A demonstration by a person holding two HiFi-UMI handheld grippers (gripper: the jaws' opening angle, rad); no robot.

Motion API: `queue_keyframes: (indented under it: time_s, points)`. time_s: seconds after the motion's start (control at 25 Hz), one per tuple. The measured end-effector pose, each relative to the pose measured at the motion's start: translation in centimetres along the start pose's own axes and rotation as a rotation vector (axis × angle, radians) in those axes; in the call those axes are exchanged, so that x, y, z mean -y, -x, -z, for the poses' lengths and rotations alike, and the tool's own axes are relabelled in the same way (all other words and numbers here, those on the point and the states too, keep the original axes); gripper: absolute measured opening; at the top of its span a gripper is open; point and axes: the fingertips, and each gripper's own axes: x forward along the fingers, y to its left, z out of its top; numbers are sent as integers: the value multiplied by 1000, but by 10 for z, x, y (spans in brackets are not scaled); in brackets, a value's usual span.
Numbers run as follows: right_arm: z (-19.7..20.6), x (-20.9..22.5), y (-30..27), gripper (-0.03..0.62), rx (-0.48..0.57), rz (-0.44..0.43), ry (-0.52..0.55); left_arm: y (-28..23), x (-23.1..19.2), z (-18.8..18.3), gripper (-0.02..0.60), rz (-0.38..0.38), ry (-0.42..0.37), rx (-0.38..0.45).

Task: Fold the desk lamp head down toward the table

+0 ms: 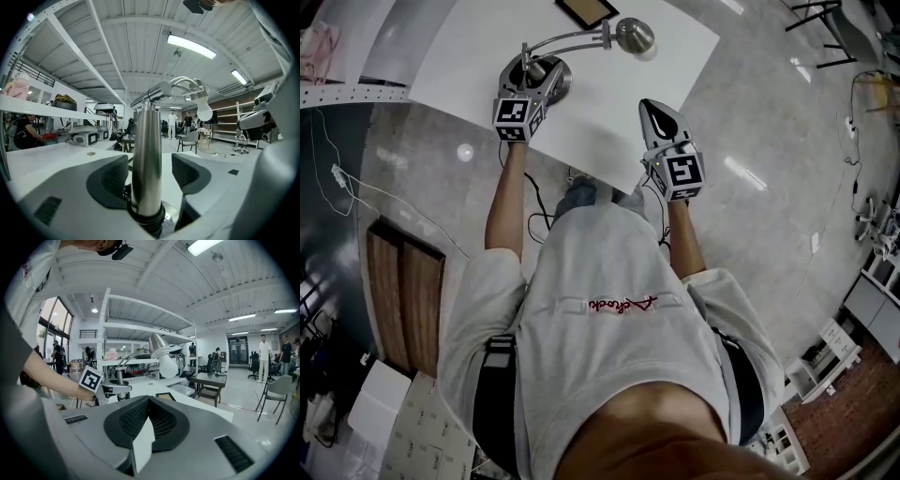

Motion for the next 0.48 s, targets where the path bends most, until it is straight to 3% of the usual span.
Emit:
queue_keyframes:
  time_s: [0.24, 0.48]
  points:
    - [-2, 1, 0, 29, 9, 11, 3, -5, -6, -1, 165, -12, -26, -13]
    - [-9, 4, -2, 29, 16, 28, 32, -6, -2, -1, 146, 25, -43, -26]
